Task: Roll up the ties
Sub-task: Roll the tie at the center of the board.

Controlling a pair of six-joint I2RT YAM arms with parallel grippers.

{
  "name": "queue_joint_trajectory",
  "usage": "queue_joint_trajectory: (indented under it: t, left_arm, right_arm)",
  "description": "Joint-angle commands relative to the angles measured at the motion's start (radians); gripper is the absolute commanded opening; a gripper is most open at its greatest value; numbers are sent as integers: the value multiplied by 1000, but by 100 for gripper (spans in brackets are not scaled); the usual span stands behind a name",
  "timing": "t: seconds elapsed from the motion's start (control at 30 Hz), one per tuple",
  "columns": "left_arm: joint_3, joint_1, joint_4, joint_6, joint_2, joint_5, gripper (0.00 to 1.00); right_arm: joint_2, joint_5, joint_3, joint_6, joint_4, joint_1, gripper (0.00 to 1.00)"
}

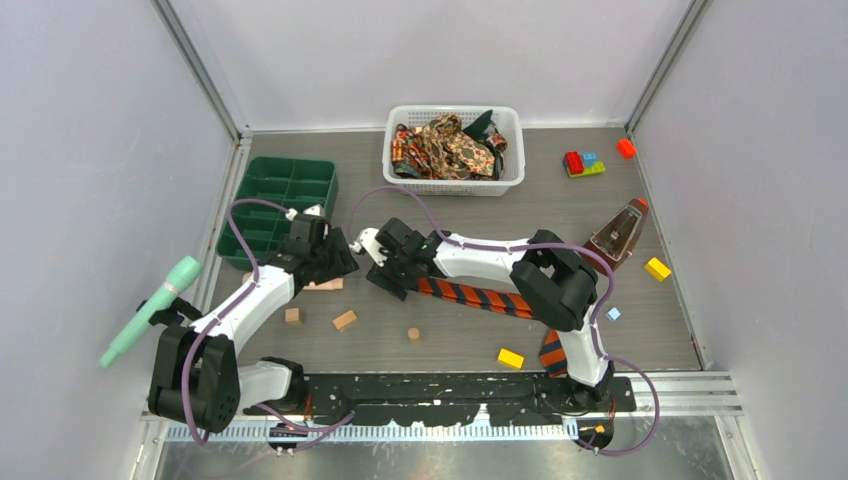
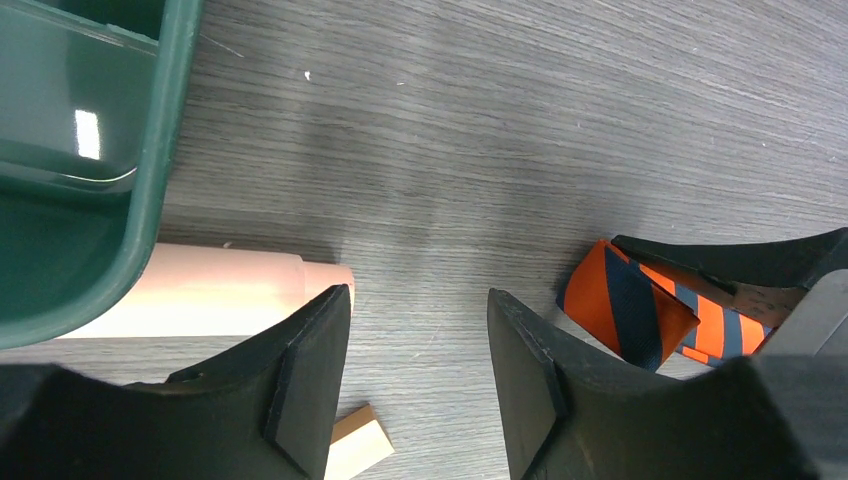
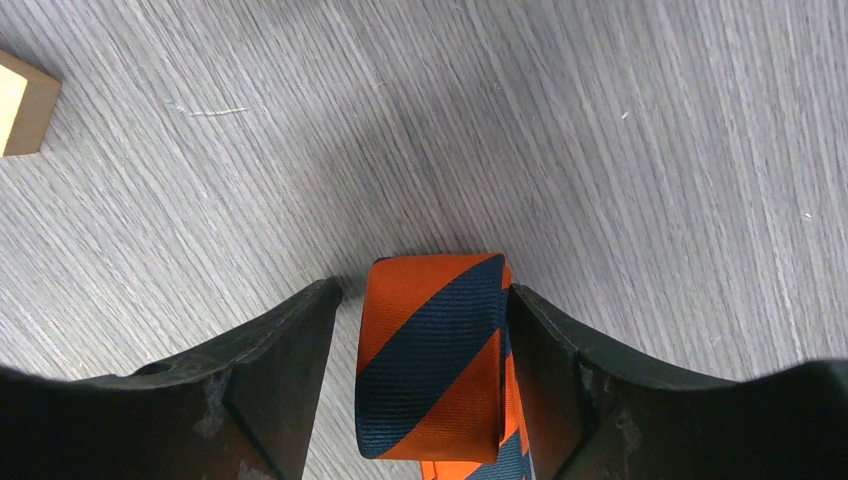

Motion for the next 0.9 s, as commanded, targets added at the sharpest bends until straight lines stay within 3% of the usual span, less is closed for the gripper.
queue_joint_trajectory:
  t: [0.0,0.37,0.7,0.83,0.87]
  left_arm:
    - [-5,7,-10,2,-29,7,55]
    - [-1,9,-13,5,-26,6,55]
    - [2,10,-10,5,-15,14,54]
    - [-2,10,-7,5,-17,15,54]
    - [-2,10,-5,5,-16,16,54]
  right_arm:
    - [0,4,-29,-23,-72,18,70]
    - [-1,63,-39,-75,-99,13,72]
    - [-11,14,-79,-51,-99,10,48]
    - [-23,-3,-113,-27,-61,10,45]
    - [-28,-5,-119,-24,-49,10,49]
